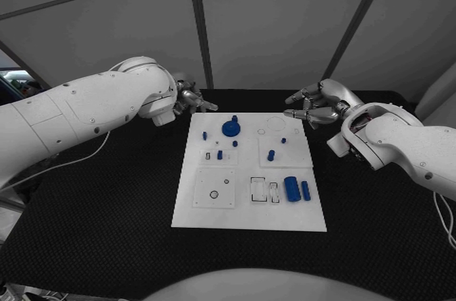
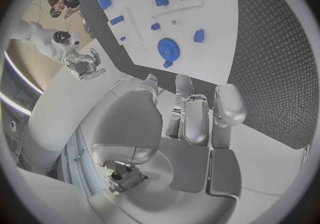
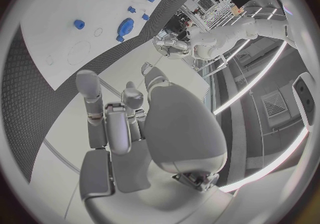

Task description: Assemble the parts on the task board

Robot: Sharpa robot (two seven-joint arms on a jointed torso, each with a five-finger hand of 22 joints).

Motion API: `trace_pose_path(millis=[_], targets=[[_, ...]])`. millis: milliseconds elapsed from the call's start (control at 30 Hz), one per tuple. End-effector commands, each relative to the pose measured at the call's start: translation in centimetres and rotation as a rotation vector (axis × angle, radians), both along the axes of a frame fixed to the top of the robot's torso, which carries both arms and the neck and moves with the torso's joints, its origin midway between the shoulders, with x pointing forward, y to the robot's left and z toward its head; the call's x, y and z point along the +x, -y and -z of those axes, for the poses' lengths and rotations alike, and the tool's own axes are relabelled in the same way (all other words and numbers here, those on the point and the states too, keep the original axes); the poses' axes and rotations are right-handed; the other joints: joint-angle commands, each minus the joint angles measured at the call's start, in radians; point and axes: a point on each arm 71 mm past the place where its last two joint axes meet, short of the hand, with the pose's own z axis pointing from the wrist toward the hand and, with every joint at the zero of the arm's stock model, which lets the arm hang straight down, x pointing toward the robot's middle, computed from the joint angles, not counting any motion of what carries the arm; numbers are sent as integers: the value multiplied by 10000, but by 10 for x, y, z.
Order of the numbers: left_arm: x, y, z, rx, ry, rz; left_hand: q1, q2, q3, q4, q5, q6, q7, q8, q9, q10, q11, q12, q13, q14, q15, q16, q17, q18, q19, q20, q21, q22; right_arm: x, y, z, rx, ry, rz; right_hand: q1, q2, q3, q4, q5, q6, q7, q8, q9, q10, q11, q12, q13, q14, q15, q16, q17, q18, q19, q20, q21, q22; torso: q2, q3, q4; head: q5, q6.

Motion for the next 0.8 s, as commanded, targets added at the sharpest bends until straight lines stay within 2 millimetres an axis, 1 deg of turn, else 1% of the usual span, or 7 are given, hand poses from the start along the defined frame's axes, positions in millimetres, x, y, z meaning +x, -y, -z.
trace_pose_path(millis=[33, 133, 267, 367, 500, 667, 800], targets=[[3, -1, 8, 283, -811, 507, 83, 36, -89, 4, 31, 22, 77, -59, -82, -92, -1, -59, -30, 158, 76, -32, -11, -177, -48, 37, -42, -5, 0, -1, -1, 34, 29, -95, -93, -12, 9, 75, 59, -32, -13, 60, -14, -47, -20, -28, -6, 572, -57, -68, 835, 203, -85, -9, -79, -25, 18, -14, -1, -5, 0], [6, -4, 14, 608, -1165, 516, 15, 50, -241, 94, 17, 79, 88, -109, -254, -98, 9, -52, -66, 151, 87, -34, -18, -181, -20, 57, -41, 22, 0, -2, -1, 36, 27, -109, -94, -12, 9, 76, 59, -33, -13, 60, -15, -48, -20, -28, -7, 571, -57, -69, 833, 203, -86, -9, -81, -27, 12, -12, 6, 23, -14], [8, -8, 23, 920, -1547, 484, -145, 121, -475, 162, 9, 216, 65, -115, -445, -39, -1, 38, -18, 169, 82, 11, 32, -203, 65, 61, 34, 137, -1, -3, -1, 42, 25, -133, -94, -10, 10, 76, 62, -34, -13, 62, -15, -53, -21, -34, -14, 571, -57, -70, 833, 205, -91, -9, -88, -37, 16, -21, 22, 19, -10], [10, -9, 30, 1024, -1732, 453, -304, 182, -680, 178, -6, 313, 44, -109, -579, 7, -20, 99, 5, 188, 69, 47, 70, -216, 121, 51, 80, 210, -1, -4, -2, 49, 21, -171, -93, -10, 11, 76, 62, -34, -13, 62, -15, -53, -21, -35, -15, 571, -57, -70, 833, 205, -91, -9, -89, -39, 4, -17, 19, 29, -25], [10, -6, 38, 1059, -1901, 490, -510, 257, -938, 188, -27, 437, 10, -86, -735, 86, -49, 188, 55, 230, 45, 123, 159, -252, 232, 32, 201, 372, -1, -5, -2, 55, 14, -208, -89, -4, 16, 75, 68, -34, -14, 64, -15, -48, -22, -27, -7, 570, -57, -73, 830, 205, -91, -9, -91, -39, 6, -22, 10, 32, -31], [10, -3, 44, 1047, -1959, 499, -625, 283, -1099, 192, -62, 535, -20, -54, -826, 143, -74, 244, 88, 259, 24, 171, 215, -274, 301, 15, 278, 475, -1, -5, -2, 55, 9, -218, -89, -4, 16, 75, 68, -34, -14, 64, -15, -48, -22, -27, -7, 570, -57, -73, 830, 205, -91, -9, -91, -39, 4, -22, 5, 43, -27], [10, -2, 46, 1012, -1907, 452, -637, 309, -1151, 186, -64, 596, -40, -26, -861, 191, -91, 293, 134, 281, 9, 211, 264, -296, 362, 4, 357, 571, -1, -5, -1, 54, 8, -217, -89, -4, 16, 75, 68, -34, -14, 64, -15, -48, -22, -27, -7, 570, -57, -73, 830, 205, -91, -9, -91, -39, 5, -16, 14, 39, -20]])
